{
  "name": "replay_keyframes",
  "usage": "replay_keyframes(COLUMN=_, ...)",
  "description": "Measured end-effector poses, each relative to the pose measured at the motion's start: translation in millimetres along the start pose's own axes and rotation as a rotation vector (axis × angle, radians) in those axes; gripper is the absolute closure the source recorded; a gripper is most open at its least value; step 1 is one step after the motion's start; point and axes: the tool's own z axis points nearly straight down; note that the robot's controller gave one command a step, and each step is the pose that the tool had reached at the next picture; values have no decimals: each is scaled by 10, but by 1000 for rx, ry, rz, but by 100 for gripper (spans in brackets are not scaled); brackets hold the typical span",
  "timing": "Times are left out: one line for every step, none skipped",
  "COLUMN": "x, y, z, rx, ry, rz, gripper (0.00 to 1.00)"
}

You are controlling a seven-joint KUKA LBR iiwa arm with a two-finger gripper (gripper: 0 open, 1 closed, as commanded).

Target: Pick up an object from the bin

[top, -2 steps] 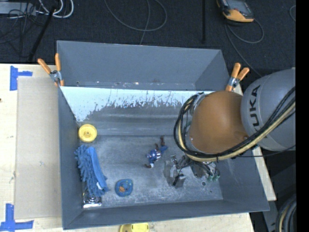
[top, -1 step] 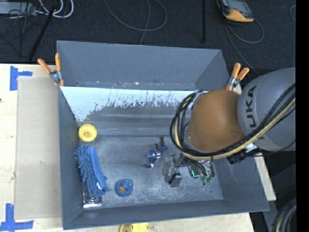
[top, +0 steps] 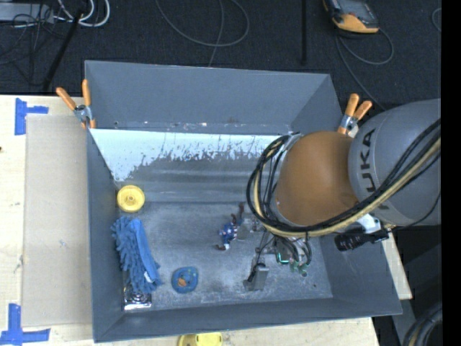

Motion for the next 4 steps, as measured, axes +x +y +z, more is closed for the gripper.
replay_keyframes(x=-424, y=354, z=45, rx=1, ry=1, rz=-97, gripper=0)
replay_keyframes(x=-471, y=93, z=-17, rx=-3, ry=2, rz=-128, gripper=0)
replay_keyframes(x=-418, y=-257, z=193, rx=1, ry=1, rz=46, gripper=0)
replay_keyframes(x=-524, y=-131, z=291, rx=1, ry=1, rz=77, gripper=0)
